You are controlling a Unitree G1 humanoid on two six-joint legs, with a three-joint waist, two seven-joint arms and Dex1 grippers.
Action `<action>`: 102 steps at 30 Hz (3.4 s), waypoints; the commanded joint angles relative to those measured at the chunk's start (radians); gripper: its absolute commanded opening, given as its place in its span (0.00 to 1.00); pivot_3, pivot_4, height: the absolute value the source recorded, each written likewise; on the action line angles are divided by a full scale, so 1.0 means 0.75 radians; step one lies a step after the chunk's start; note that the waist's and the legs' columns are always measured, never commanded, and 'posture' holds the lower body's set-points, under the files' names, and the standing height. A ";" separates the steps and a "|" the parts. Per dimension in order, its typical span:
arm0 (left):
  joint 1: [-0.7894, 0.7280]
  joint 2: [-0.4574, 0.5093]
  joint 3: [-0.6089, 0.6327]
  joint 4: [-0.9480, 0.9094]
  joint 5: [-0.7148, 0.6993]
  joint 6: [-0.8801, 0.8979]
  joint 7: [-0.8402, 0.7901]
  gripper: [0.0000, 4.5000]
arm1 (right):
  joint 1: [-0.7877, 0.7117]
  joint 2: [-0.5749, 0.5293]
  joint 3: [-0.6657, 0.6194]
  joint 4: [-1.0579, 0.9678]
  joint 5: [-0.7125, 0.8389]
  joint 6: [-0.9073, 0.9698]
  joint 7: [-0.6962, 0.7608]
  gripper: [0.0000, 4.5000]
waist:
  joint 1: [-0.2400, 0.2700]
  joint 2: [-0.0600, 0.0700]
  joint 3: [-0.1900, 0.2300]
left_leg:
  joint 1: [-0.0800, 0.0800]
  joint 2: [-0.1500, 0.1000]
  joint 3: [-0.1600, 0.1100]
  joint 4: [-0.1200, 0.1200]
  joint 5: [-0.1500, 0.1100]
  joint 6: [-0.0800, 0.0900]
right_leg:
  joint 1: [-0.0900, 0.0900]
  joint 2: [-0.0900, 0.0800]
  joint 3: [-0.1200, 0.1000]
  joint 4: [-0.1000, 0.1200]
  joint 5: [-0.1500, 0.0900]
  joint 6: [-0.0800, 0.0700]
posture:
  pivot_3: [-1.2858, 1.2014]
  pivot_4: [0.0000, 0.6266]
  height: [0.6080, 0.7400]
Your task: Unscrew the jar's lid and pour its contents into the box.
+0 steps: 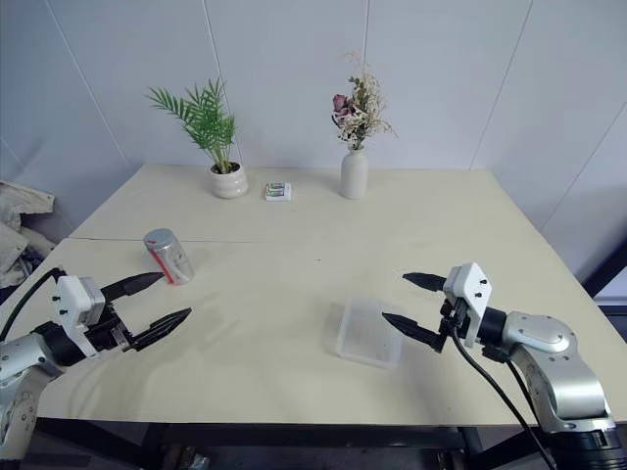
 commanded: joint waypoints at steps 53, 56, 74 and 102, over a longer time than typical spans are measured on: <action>-1.093 -0.107 -0.154 1.742 0.457 -0.582 0.598 0.99 | -0.604 0.513 0.277 0.137 -0.027 -0.042 -0.050 1.00 | 0.006 -0.002 -0.001 | -0.003 -0.001 0.000 0.008 0.000 0.002 | -0.002 0.001 -0.002 0.005 0.007 0.004 | 0.52 0.24 1.00; -1.106 -0.110 -0.157 1.761 0.462 -0.589 0.587 0.99 | -0.603 0.515 0.277 0.132 -0.027 -0.040 -0.057 1.00 | 0.006 -0.002 -0.001 | -0.004 -0.001 0.000 0.007 0.000 0.002 | -0.002 0.001 -0.002 0.005 0.007 0.004 | 0.52 0.24 1.00; -1.100 -0.167 -0.142 1.652 0.388 -0.639 0.347 0.42 | -0.551 0.507 0.282 0.069 -0.016 0.007 -0.091 1.00 | 0.008 -0.002 -0.001 | -0.004 -0.001 0.000 0.007 0.000 0.002 | -0.002 0.001 -0.002 0.005 0.007 0.004 | 0.52 0.24 1.00; -0.625 -0.273 -0.501 0.307 0.015 0.179 -0.324 0.42 | -0.541 0.571 0.462 -0.357 0.000 0.735 -0.624 1.00 | 0.000 -0.002 -0.001 | -0.004 0.002 -0.002 0.007 0.000 0.002 | -0.005 0.002 -0.001 0.008 0.004 -0.002 | 0.52 0.24 1.00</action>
